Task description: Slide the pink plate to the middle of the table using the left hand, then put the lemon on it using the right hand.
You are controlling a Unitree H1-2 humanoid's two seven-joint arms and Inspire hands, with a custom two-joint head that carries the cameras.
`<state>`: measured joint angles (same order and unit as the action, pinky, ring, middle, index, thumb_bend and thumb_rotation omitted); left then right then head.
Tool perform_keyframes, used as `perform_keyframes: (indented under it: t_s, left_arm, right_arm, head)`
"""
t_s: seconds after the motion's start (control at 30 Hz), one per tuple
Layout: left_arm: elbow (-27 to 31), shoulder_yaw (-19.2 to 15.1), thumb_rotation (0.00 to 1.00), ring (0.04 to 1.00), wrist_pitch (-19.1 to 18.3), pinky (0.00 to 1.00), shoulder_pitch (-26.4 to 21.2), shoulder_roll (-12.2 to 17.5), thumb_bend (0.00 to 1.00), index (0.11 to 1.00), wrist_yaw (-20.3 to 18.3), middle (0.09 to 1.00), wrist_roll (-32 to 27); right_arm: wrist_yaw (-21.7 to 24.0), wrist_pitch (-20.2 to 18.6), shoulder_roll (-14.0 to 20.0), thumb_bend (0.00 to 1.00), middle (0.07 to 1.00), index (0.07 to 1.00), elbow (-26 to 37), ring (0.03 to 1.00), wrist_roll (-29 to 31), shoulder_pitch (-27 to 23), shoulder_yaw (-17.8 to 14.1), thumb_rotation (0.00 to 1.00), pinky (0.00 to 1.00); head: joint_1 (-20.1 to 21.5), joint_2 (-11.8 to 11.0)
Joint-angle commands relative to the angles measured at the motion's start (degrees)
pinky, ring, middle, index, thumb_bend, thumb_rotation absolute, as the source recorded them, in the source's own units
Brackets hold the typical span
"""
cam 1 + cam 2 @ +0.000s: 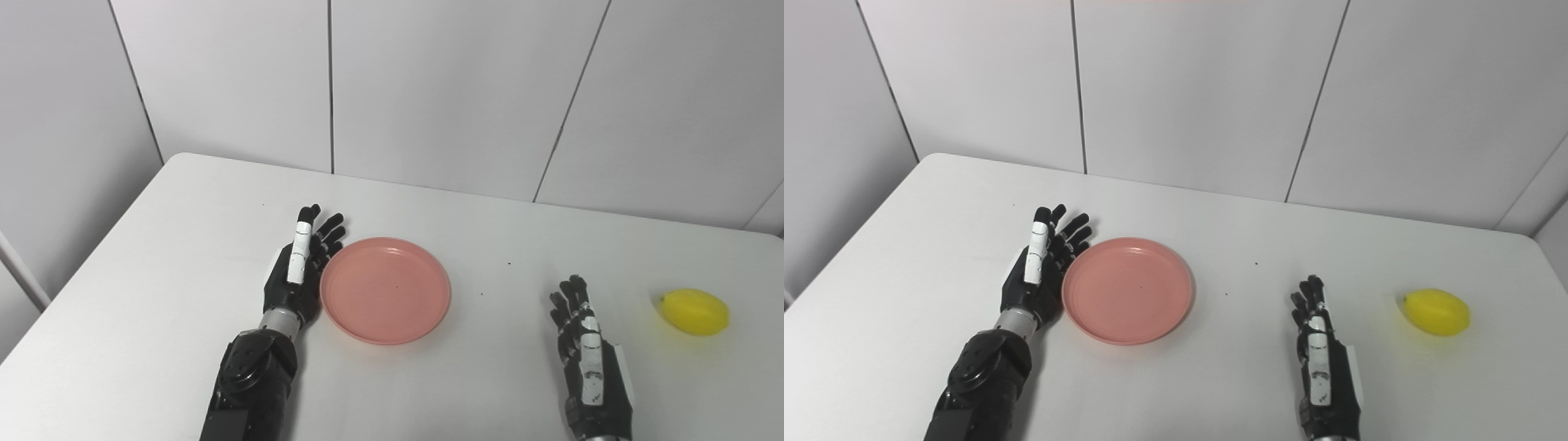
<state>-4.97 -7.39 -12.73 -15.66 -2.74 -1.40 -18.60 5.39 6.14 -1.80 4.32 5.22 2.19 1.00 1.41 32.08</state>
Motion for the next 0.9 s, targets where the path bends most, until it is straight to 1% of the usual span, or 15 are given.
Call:
perform_keyframes:
  t_s: [0.0,0.13,0.37,0.6,0.8,0.87]
  left_arm:
    - [-0.1,0.6,0.83,0.902,-0.6,0.95,-0.2,-0.6,0.83,1.000,-0.2,0.897,0.1]
    - [-1.0,1.1,0.84,0.921,0.2,0.97,0.0,-1.1,0.82,1.000,-0.3,0.913,0.5]
    - [-1.8,1.9,0.84,0.917,0.6,1.00,0.0,-1.3,0.82,1.000,0.1,0.920,1.4]
    - [-1.6,1.9,0.83,0.928,0.9,1.00,0.2,-2.1,0.79,1.000,0.8,0.930,1.3]
    - [-2.0,2.0,0.80,0.952,1.9,1.00,0.5,-2.7,0.80,1.000,-0.6,0.944,0.4]
    - [-2.0,1.9,0.79,0.960,1.7,1.00,0.5,-2.9,0.80,1.000,-1.1,0.950,-0.4]
  right_arm:
    - [-0.4,0.5,-1.2,0.79,0.982,0.985,-3.0,0.969,0.0,2.2,0.8,1.00,1.00]
    - [-1.1,0.6,-1.7,0.77,0.972,0.984,-3.1,0.964,-0.8,2.1,1.1,1.00,1.00]
    - [-2.0,1.7,-2.7,0.76,0.961,0.975,-4.3,0.954,-1.0,1.6,1.4,1.00,1.00]
    - [-2.4,0.7,-3.4,0.77,0.964,0.975,-3.6,0.955,-1.6,1.7,2.0,1.00,1.00]
    - [-2.9,1.4,-3.8,0.75,0.964,0.969,-3.8,0.958,-2.1,1.7,2.4,1.00,1.00]
    - [-3.1,1.3,-3.9,0.75,0.963,0.969,-3.8,0.957,-2.3,1.7,2.6,1.00,1.00]
  head:
    - [0.2,0.0]
    - [1.6,0.0]
    - [3.5,0.1]
    - [5.4,0.2]
    - [6.8,0.3]
    - [7.0,0.3]
